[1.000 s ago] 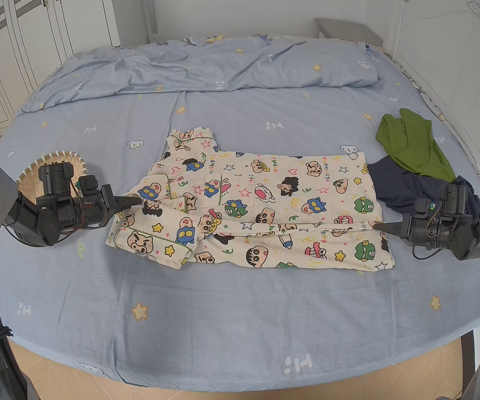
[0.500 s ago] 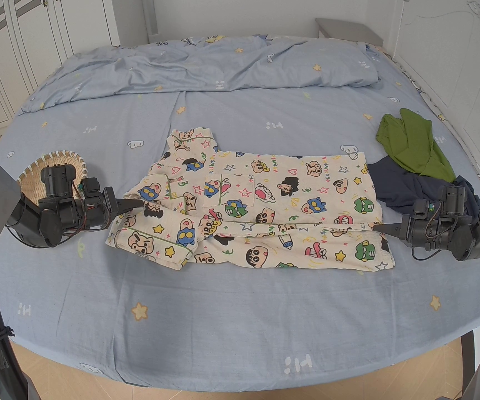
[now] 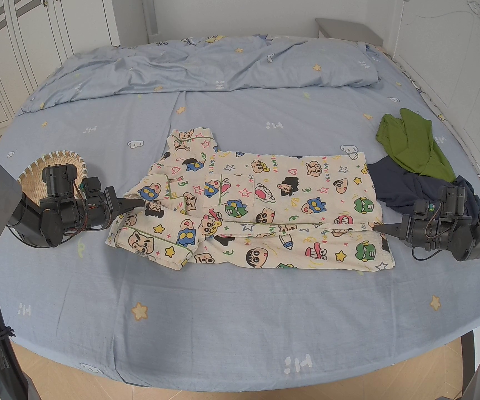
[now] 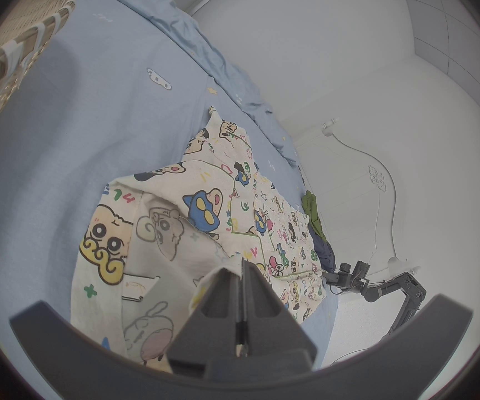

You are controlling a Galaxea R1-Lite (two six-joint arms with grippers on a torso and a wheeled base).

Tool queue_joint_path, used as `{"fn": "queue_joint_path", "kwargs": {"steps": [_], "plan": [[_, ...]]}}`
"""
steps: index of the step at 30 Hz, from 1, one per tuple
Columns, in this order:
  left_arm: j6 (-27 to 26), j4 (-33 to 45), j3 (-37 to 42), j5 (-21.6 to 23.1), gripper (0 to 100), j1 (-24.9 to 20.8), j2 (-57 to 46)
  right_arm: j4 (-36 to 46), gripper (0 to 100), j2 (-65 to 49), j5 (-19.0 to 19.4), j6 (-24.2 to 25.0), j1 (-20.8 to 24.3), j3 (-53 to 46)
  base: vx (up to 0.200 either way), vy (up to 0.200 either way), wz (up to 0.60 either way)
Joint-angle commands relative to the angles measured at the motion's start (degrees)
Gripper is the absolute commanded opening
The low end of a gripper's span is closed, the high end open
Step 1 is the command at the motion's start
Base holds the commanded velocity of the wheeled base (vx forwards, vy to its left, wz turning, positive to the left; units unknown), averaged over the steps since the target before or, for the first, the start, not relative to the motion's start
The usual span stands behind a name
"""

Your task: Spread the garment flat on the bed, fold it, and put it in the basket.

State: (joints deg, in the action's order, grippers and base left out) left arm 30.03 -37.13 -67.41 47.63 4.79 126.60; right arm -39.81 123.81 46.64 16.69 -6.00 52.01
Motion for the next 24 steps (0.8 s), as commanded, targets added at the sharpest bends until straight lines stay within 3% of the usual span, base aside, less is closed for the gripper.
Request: {"fn": "queue_joint_path", "kwargs": {"steps": [1, 7, 13, 24], "plan": [[0.0, -0.2, -0.2, -0.1, 0, 0.0, 0.1, -0.1, 0, -0.1, -1.2, -0.1, 0.3, 0.1, 0.000, 0.000, 0.00], [0.0, -0.3, -0.3, -0.3, 0, 0.1, 0.4, -0.3, 0, -0.3, -2.3, 0.2, 0.3, 0.9, 0.000, 0.000, 0.00], [0.0, -0.4, -0.8, -3.2, 0, -0.8, 1.5, -0.7, 0, -0.7, -3.0, 0.4, 0.3, 1.0, 0.000, 0.000, 0.00], [0.1, -0.8, -1.0, -3.4, 0, -0.9, 1.5, -1.1, 0, -0.6, -3.5, 0.5, -0.4, 1.6, 0.000, 0.000, 0.00]]}}
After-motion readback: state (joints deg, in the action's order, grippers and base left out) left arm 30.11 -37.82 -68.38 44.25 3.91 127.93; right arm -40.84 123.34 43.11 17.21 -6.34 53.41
